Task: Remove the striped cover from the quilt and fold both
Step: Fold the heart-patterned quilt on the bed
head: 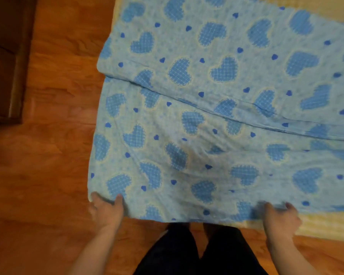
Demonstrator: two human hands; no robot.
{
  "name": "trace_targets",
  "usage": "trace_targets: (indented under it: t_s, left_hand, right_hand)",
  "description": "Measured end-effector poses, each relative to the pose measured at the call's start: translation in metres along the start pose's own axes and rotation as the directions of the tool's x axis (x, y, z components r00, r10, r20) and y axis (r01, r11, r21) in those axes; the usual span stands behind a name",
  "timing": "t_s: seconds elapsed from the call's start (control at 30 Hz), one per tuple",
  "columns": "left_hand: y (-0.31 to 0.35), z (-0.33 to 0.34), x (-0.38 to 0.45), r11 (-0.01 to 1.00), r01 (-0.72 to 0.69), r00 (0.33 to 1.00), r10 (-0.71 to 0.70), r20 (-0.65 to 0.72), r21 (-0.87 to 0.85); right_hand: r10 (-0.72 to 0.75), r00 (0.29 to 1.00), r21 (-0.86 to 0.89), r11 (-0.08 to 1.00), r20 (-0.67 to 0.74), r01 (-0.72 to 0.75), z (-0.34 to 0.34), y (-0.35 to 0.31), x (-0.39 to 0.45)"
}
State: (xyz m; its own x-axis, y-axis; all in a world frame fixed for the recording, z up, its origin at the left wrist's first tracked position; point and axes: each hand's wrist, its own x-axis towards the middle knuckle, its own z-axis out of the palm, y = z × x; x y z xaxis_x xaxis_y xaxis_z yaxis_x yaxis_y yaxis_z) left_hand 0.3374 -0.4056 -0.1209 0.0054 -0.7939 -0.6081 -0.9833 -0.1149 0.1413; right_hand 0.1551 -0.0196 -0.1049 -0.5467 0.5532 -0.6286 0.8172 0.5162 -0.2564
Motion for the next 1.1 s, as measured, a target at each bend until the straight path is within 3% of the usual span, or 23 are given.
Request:
trace_targets:
  t_s: [0.07,0.13,0.27,0.33,0.4,0.5,0.63,0.73,0.9,1.03,1.1]
  left_hand:
    - [-0.013,0.003,0.014,0.943,0.166,0.984,-0.142,0.104,-0.287]
    - [-0.017,0.005,0.027,0.872,0.285,0.952,-0.211,0.22,-0.397]
    - [-0.021,0.015,0.038,0.848,0.312,0.947,-0.245,0.206,-0.429]
    - [-0.02,0.017,0.037,0.894,0.279,0.96,-0.249,0.128,-0.35]
    - [-0.02,0.016,0.041,0.929,0.216,0.976,-0.207,0.061,-0.299]
    - [-0.024,0.013,0.055,0.931,0.127,0.99,-0.098,0.1,-0.342]
    - [-0.031,0.008,0.069,0.912,0.118,0.987,-0.065,0.144,-0.392]
    - [-0.03,0.005,0.073,0.925,0.157,0.983,-0.114,0.142,-0.346]
    - [-0.002,-0.02,0.071,0.909,0.302,0.916,-0.195,0.35,-0.286]
    - [0.059,-0.077,0.061,0.926,0.248,0.941,-0.16,0.297,-0.286]
    - [0.12,-0.117,0.063,0.935,0.155,0.953,-0.056,0.297,-0.32]
  right_hand:
    - [0.196,0.975,0.329,0.918,0.107,-0.221,0.01,0.0,-0.005]
    - [0.27,0.952,0.472,0.826,0.145,-0.306,0.015,-0.003,0.0]
    - [0.384,0.881,0.479,0.739,0.277,-0.473,0.012,-0.012,-0.002]
    - [0.406,0.835,0.495,0.674,0.372,-0.548,0.016,-0.012,-0.009]
    - [0.417,0.826,0.5,0.659,0.38,-0.562,0.026,-0.013,-0.018]
    - [0.332,0.824,0.588,0.582,0.459,-0.562,0.039,-0.017,-0.029]
    - [0.187,0.71,0.589,0.439,0.679,-0.678,0.04,-0.025,-0.039]
    - [0.055,0.678,0.558,0.522,0.733,-0.645,0.028,-0.036,-0.037]
    - [-0.047,0.684,0.578,0.579,0.728,-0.575,0.006,-0.071,-0.038]
    - [-0.117,0.72,0.635,0.581,0.684,-0.51,-0.002,-0.126,-0.05]
    - [-0.136,0.772,0.673,0.598,0.62,-0.435,-0.007,-0.167,-0.048]
